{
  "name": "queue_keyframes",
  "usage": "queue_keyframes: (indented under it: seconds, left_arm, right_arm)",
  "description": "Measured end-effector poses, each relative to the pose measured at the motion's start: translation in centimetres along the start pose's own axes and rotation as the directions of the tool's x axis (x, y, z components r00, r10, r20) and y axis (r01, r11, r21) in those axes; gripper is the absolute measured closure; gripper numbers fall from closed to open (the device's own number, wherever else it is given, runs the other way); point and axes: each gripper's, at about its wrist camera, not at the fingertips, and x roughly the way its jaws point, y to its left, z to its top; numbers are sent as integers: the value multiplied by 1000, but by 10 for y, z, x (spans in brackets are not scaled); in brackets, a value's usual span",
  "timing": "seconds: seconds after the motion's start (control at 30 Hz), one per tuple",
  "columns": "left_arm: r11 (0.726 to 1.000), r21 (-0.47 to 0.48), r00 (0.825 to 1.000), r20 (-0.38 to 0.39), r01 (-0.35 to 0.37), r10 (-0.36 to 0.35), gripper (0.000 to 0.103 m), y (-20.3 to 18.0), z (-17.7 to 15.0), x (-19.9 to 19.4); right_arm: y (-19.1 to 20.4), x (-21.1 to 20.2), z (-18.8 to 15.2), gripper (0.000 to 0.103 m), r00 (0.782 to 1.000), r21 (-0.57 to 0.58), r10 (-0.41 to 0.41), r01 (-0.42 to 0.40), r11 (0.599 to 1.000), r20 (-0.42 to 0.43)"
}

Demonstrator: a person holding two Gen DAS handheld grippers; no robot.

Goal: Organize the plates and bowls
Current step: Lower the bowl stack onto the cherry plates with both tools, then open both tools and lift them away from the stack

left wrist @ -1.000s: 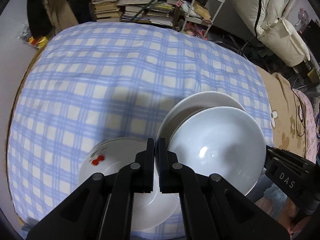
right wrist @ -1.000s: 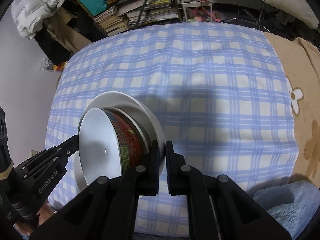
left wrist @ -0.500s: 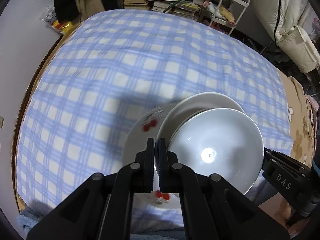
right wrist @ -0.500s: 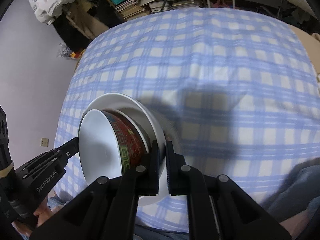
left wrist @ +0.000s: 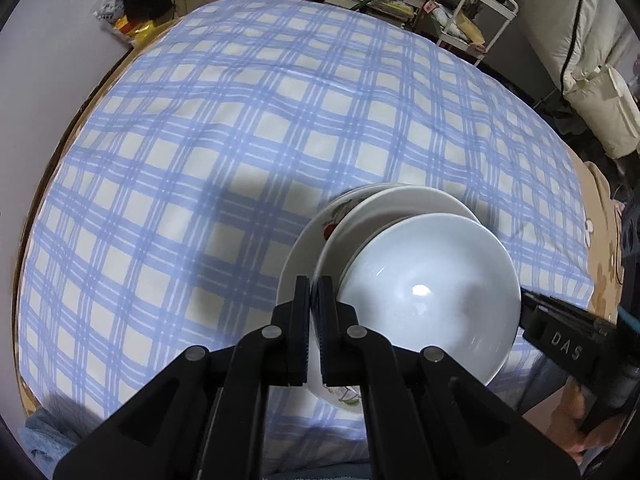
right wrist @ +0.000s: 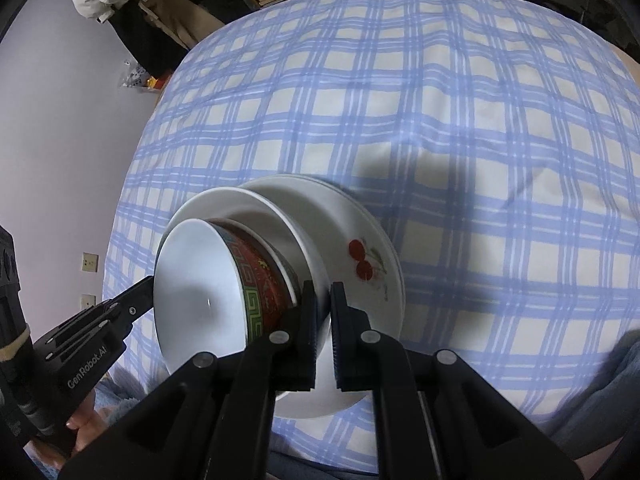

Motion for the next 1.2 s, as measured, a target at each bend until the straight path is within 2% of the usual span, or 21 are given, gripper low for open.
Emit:
queue_keyframes:
  seconds: [0.13,0.27,0.4,0.47,0.57,0.6,0.7,0.83,0.87,0.97,1.03,1.07,1.1,1.2]
  left_arm:
    - [1000,17,1000,25,-4,4,100,-1,-2,-1]
    - [1000,18,999,46,-7,6,94,0,-6,-2]
    - [999,37,998,67,-15,12,94,-3,-9,-5]
    - [999,32,998,50,24,-26,94,1,-8,-4]
    - [993,-5,993,9,119,-119,93,10,-5,-1]
    - [992,-4,992,6,124,-124,93,10,-5,0]
    - [996,28,996,20,87,-87,92,3,-7,-1]
    - [996,17,996,22,89,-90,91,3,-7,-1]
    - [996,20,996,27,83,-83,91,2,-8,-1]
    - [998,18,997,37,61,-61,90,1,-9,-2]
    - [997,-6,997,38,74,-74,89,8,-8,-2]
    - [996,-17,996,45,84,-83,89,11,-7,-4]
    - [996,-25,994,65,85,-83,89,13,-7,-9]
    - [995,-35,987,133,98,-93,86,17,-7,-26]
  right_arm:
    - [-2,0,4,93,999,-12,20,-20,1000,-33]
    - [-4,0,7,93,998,-29,26,-28,999,-55]
    - [-10,0,7,90,996,-26,49,-51,998,-76]
    - [-14,-1,6,89,995,-29,52,-55,998,-83]
    - [-20,-5,6,87,995,-45,49,-53,998,-87]
    - [-22,-6,6,87,995,-48,48,-52,997,-89]
    - [-23,-6,5,87,995,-41,58,-62,997,-85]
    - [-23,-7,2,85,995,-45,58,-62,997,-84]
    - [-23,-7,2,81,995,-53,54,-59,997,-82]
    - [-23,-12,1,78,996,-81,63,-68,994,-59]
    - [-23,-22,2,60,996,-92,82,-83,992,-18]
    - [-25,-31,3,45,996,-88,90,-89,992,12]
    - [-26,-36,4,41,995,-83,91,-88,993,30]
    - [-30,-47,4,39,991,-67,123,-120,991,53]
